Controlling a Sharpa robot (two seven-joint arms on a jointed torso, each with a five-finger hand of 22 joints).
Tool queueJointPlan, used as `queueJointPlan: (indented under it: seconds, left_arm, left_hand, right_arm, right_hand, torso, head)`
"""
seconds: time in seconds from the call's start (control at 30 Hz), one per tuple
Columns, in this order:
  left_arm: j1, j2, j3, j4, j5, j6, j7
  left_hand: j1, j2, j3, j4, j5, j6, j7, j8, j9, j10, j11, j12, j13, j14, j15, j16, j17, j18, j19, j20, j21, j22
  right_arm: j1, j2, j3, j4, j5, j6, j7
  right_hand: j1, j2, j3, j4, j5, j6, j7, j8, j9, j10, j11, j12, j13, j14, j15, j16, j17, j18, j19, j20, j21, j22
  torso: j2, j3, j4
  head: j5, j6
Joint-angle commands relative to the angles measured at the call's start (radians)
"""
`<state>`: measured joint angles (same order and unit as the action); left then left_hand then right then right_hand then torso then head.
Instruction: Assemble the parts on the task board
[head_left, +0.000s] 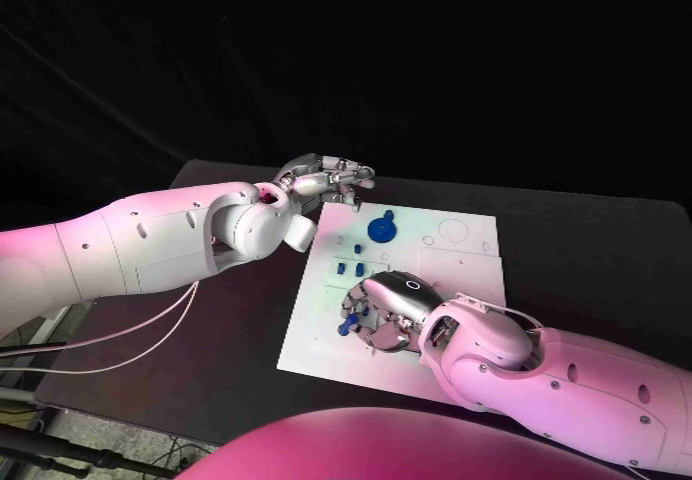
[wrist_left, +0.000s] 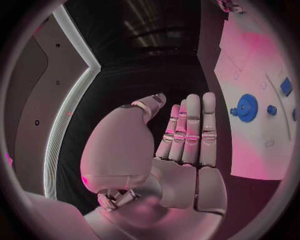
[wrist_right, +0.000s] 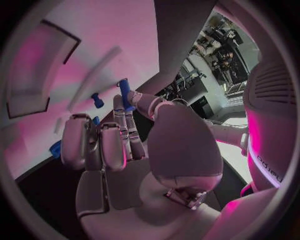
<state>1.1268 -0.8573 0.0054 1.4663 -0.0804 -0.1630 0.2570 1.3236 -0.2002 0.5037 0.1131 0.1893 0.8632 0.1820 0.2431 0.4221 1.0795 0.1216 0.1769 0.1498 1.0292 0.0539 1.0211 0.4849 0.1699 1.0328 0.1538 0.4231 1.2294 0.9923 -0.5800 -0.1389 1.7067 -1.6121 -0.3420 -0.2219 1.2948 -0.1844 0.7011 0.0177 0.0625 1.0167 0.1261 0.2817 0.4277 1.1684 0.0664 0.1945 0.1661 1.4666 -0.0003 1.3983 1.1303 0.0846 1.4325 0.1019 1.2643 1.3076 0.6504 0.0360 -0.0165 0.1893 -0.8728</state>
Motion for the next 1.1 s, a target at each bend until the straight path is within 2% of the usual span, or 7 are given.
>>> queueJointPlan:
  seconds: [0.03,0.57,0.63,0.67,0.73,0.87,1.1]
  left_arm:
    - [0.001,0.001,0.001,0.002,-0.002,0.016,0.004]
    - [0.001,-0.002,0.001,0.004,-0.002,0.016,0.003]
    - [0.001,-0.002,0.001,0.004,-0.002,0.016,0.003]
    - [0.001,-0.002,0.001,0.004,-0.002,0.016,0.003]
    - [0.001,-0.002,0.001,0.004,-0.002,0.016,0.002]
    - [0.001,-0.003,0.001,0.005,-0.002,0.016,0.002]
    - [0.001,-0.005,0.001,0.005,-0.002,0.016,0.001]
  left_hand:
    - [-0.009,0.0,-0.001,0.006,0.007,-0.008,-0.002,0.002,0.0,-0.003,0.002,-0.004,0.0,-0.007,0.001,-0.006,0.002,0.009,0.006,0.005,-0.005,-0.001]
    - [-0.01,0.0,-0.001,0.006,0.007,-0.009,-0.002,0.003,0.001,-0.003,0.002,-0.004,0.0,-0.007,0.001,-0.006,0.002,0.009,0.006,0.005,-0.007,-0.002]
    - [-0.01,0.0,-0.001,0.006,0.007,-0.009,-0.002,0.003,0.001,-0.003,0.002,-0.004,0.0,-0.007,0.001,-0.006,0.002,0.009,0.006,0.005,-0.007,-0.002]
    - [-0.01,0.0,-0.001,0.006,0.007,-0.009,-0.002,0.003,0.001,-0.003,0.002,-0.004,0.0,-0.007,0.001,-0.006,0.002,0.009,0.006,0.005,-0.007,-0.002]
    - [-0.01,0.0,-0.001,0.006,0.007,-0.009,-0.002,0.003,0.001,-0.003,0.002,-0.004,0.0,-0.007,0.001,-0.006,0.002,0.009,0.006,0.005,-0.007,-0.002]
    - [-0.01,0.0,-0.001,0.006,0.007,-0.009,-0.002,0.003,0.001,-0.003,0.002,-0.004,0.0,-0.007,0.001,-0.006,0.002,0.009,0.006,0.005,-0.007,-0.002]
    - [-0.01,0.0,-0.001,0.006,0.007,-0.009,-0.002,0.003,0.001,-0.003,0.002,-0.004,0.0,-0.007,0.001,-0.006,0.002,0.009,0.006,0.005,-0.007,-0.002]
  right_arm:
    - [-0.002,0.004,-0.001,-0.004,-0.026,0.035,0.002]
    - [-0.018,0.026,-0.003,-0.006,-0.119,0.049,-0.008]
    - [-0.019,0.027,-0.003,-0.006,-0.121,0.051,-0.007]
    - [-0.019,0.028,-0.003,-0.007,-0.122,0.051,-0.006]
    - [-0.02,0.029,-0.004,-0.009,-0.124,0.053,-0.005]
    - [-0.02,0.029,-0.005,-0.014,-0.127,0.043,-0.018]
    - [-0.021,0.019,-0.005,-0.006,-0.133,-0.017,-0.03]
  right_hand:
    - [-0.008,0.001,0.001,-0.008,0.003,0.004,0.006,0.002,0.003,0.001,0.005,-0.004,0.0,0.019,-0.006,0.004,0.0,-0.018,0.002,-0.004,-0.003,0.169]
    - [-0.016,-0.008,-0.002,-0.014,0.008,-0.002,0.007,0.002,0.006,0.0,0.006,-0.009,0.002,0.018,-0.005,0.003,-0.002,-0.017,-0.001,-0.003,-0.01,0.168]
    - [-0.025,-0.019,-0.006,-0.019,0.023,-0.006,0.008,0.0,0.008,-0.001,0.007,-0.013,0.003,0.018,-0.004,0.003,-0.002,-0.017,-0.001,-0.002,-0.01,0.168]
    - [-0.036,-0.03,-0.014,-0.022,0.051,-0.011,0.01,-0.002,0.01,-0.002,0.009,-0.017,0.005,0.017,-0.002,0.003,-0.002,-0.017,-0.002,-0.001,-0.013,0.169]
    - [-0.05,-0.048,-0.025,-0.026,0.068,-0.023,0.014,-0.008,0.01,-0.009,0.013,-0.024,0.006,0.018,0.0,0.005,0.003,-0.016,-0.005,0.002,-0.017,0.168]
    - [-0.08,-0.077,-0.051,-0.029,0.103,-0.078,0.035,-0.043,-0.002,-0.05,0.032,-0.045,0.004,0.013,0.016,0.001,-0.011,-0.012,-0.018,0.014,-0.046,0.161]
    - [-0.091,-0.089,-0.088,-0.037,0.111,-0.137,0.036,-0.075,-0.018,-0.077,0.032,-0.042,0.007,0.002,0.017,-0.009,-0.035,-0.005,-0.031,0.019,-0.075,0.154]
  torso:
    - [0.0,-0.0001,0.0001]
    - [0.0,-0.0002,0.0]
    - [0.0,-0.0004,-0.0001]
    - [-0.001,-0.0009,-0.0006]
    - [-0.001,-0.001,-0.0007]
    - [0.0,-0.0003,-0.0004]
    - [0.0,0.0005,-0.0007]
  head:
    - [0.001,0.0]
    - [0.001,0.0]
    - [0.001,0.0]
    - [0.002,0.0]
    - [0.001,0.0]
    - [0.002,0.0]
    - [-0.001,0.0]
